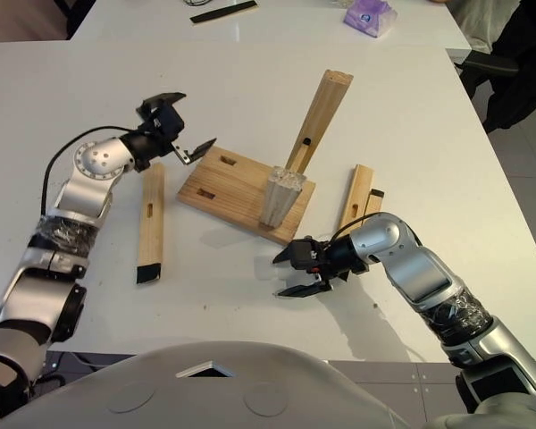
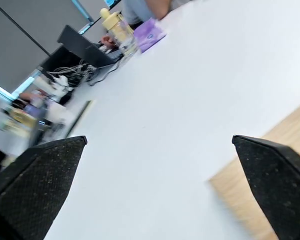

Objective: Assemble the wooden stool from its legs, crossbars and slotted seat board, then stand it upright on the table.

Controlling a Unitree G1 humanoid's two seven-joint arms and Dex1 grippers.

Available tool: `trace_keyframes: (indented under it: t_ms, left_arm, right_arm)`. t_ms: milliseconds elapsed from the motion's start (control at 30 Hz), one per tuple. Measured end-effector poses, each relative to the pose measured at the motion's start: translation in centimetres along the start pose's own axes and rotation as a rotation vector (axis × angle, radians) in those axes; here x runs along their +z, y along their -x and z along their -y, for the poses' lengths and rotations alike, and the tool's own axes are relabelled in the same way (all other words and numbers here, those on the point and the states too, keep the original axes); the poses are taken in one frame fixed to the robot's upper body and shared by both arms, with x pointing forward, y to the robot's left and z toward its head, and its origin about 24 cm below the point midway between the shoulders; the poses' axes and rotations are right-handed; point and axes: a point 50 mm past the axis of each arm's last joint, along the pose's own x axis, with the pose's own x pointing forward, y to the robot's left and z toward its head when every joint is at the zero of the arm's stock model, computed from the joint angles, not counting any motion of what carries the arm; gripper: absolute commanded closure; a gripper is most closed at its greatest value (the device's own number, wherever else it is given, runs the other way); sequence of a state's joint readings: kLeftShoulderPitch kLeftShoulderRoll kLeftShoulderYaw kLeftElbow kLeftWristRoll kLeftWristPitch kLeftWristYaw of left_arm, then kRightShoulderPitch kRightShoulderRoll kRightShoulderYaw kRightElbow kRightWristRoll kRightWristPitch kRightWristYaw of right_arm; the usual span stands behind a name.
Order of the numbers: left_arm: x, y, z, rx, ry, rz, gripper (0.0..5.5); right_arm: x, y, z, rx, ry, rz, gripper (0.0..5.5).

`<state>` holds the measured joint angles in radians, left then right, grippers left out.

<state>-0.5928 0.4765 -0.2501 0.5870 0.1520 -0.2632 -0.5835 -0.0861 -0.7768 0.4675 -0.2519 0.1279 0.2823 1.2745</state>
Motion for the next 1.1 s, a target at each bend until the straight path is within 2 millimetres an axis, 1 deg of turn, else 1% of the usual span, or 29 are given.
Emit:
trace_keyframes:
  t_ms: [67, 100, 233, 333, 433, 533, 667, 733, 833, 933, 1000, 1067, 1100]
  left_arm:
    - [-1.1, -0.2, 0.8, -0.055, -0.061, -0.041, 0.1]
    - [-1.9, -0.1, 1.7, -0.09, -0.083, -0.05, 0.1]
    - [-2.0, 0.3, 2.8, -0.149, -0.19, 0.02, 0.1]
    - [-1.6, 0.7, 3.4, -0.189, -0.27, 0.08, 0.1]
    - [-1.5, 1.2, 3.9, -0.209, -0.284, 0.111, 0.1]
    - [-0.9, 1.9, 5.0, -0.243, -0.241, 0.155, 0.1]
    - [0.0, 2.8, 6.5, -0.278, -0.178, 0.185, 0.1]
    - [1.0, 3.4, 8.0, -0.305, -0.095, 0.204, 0.1]
    - [2.7, 4.0, 10.8, -0.368, 0.004, 0.233, 0.1]
    - [4.1, 4.5, 12.9, -0.421, 0.073, 0.251, 0.1]
    - [4.5, 4.8, 13.4, -0.43, 0.117, 0.232, 0.1]
    - [4.7, 4.9, 13.7, -0.423, 0.226, 0.194, 0.1]
    - [4.9, 4.9, 13.4, -0.408, 0.27, 0.188, 0.1]
  right_arm:
    - [0.0, -0.1, 0.3, -0.02, 0.001, -0.001, 2.22]
    - [0.1, -0.2, 0.6, -0.038, -0.002, 0.003, 2.22]
    - [0.3, -0.6, 1.3, -0.069, -0.059, 0.037, 2.22]
    - [0.2, -0.5, 1.8, -0.111, -0.068, 0.027, 2.22]
    - [0.0, 0.0, 2.4, -0.161, -0.073, 0.018, 2.22]
    - [-0.3, 0.8, 3.7, -0.237, -0.085, 0.0, 2.22]
    - [-1.0, 2.0, 4.6, -0.294, -0.106, -0.02, 2.22]
    - [-1.3, 2.9, 5.0, -0.321, -0.109, -0.038, 2.22]
    - [-1.5, 3.5, 5.6, -0.344, -0.1, -0.052, 2.22]
    - [-1.6, 3.8, 5.9, -0.358, -0.081, -0.064, 2.22]
    - [-1.6, 3.8, 6.0, -0.359, -0.074, -0.064, 2.22]
    - [-1.6, 4.0, 6.1, -0.366, -0.066, -0.065, 2.22]
    - [-1.6, 4.1, 6.2, -0.371, -0.061, -0.07, 2.22]
